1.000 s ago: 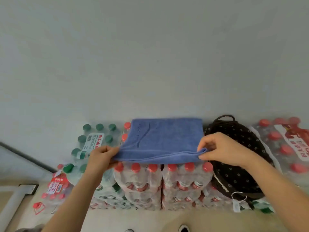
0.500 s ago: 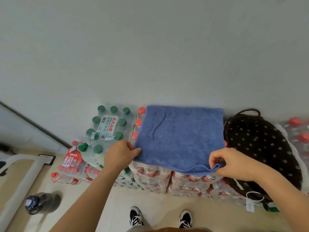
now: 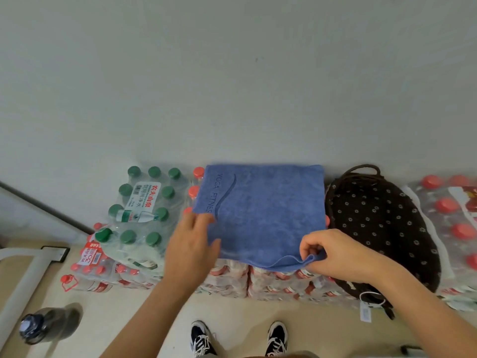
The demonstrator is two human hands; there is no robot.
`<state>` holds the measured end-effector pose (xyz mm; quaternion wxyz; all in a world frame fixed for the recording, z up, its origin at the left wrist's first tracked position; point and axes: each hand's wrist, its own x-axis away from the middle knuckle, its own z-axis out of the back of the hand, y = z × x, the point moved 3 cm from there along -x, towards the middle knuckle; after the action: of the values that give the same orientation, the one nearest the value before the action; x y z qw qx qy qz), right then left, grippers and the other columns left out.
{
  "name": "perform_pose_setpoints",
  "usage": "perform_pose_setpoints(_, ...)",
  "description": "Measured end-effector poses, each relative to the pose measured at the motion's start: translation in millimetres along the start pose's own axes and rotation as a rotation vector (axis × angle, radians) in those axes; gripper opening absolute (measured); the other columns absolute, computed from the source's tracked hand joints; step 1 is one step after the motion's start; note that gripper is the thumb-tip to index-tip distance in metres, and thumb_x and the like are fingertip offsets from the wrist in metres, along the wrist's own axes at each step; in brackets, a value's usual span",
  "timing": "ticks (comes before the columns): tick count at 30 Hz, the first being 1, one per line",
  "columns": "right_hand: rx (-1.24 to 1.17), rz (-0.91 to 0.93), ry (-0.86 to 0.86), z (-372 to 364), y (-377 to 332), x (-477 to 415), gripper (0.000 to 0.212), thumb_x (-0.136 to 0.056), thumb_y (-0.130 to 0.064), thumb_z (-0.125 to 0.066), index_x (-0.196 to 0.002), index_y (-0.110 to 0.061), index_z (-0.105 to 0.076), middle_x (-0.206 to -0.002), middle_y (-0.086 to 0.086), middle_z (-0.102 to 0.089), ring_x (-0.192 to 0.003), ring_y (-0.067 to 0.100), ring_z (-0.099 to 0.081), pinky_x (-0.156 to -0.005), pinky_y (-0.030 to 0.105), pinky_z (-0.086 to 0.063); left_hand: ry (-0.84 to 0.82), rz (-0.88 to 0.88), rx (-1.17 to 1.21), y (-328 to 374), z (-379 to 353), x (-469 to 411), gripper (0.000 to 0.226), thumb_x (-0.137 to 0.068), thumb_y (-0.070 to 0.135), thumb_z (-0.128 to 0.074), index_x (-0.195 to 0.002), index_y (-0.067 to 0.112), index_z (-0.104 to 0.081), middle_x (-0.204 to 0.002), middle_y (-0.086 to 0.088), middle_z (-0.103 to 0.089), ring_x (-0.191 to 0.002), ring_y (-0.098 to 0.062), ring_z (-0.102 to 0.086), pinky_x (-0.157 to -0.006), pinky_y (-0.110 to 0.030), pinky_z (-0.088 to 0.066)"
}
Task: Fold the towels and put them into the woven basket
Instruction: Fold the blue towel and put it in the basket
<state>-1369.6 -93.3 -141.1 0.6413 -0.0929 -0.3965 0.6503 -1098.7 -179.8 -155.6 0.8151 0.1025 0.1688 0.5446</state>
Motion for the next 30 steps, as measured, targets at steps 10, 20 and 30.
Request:
perform_pose_setpoints(10, -0.733, -0.079, -0.011, 32, 27, 3, 0.021, -0.082, 0.011, -0.058, -0.098, -0.002, -0.054, -0.080, 0.011, -0.061, -0.075, 0.023, -0.060, -0.078, 0.041, -0.054, -0.078, -0.401, 0.012, 156, -73, 0, 0.027, -0.078, 0.050, -0.050, -0.082, 0.026, -0.061, -0.073, 0.010, -0.059, -0.066, -0.012, -0.056, -0.052, -0.026, -0.039)
perform_pose_setpoints(20, 0.120, -0.040, 0.414, 85, 84, -77, 0.063, -0.083, 0.005, -0.049, -0.138, -0.026, -0.047, -0.128, 0.005, -0.048, -0.119, 0.022, -0.047, -0.103, 0.031, -0.038, -0.218, -0.325, 0.331, 154, -66, -2, 0.012, -0.078, 0.028, -0.061, -0.071, 0.018, -0.061, -0.070, 0.009, -0.059, -0.065, -0.007, -0.052, -0.055, -0.015, -0.040)
perform_pose_setpoints(30, 0.433, 0.130, 0.566, 92, 96, -121, 0.040, -0.085, -0.004, -0.057, -0.121, -0.020, -0.065, -0.111, 0.007, -0.060, -0.107, 0.030, -0.048, -0.084, 0.042, -0.049, -0.533, 0.051, 0.862, 134, -35, -15, 0.026, -0.077, 0.008, -0.078, -0.074, 0.033, -0.071, -0.064, 0.020, -0.063, -0.060, 0.003, -0.056, -0.061, -0.016, -0.044)
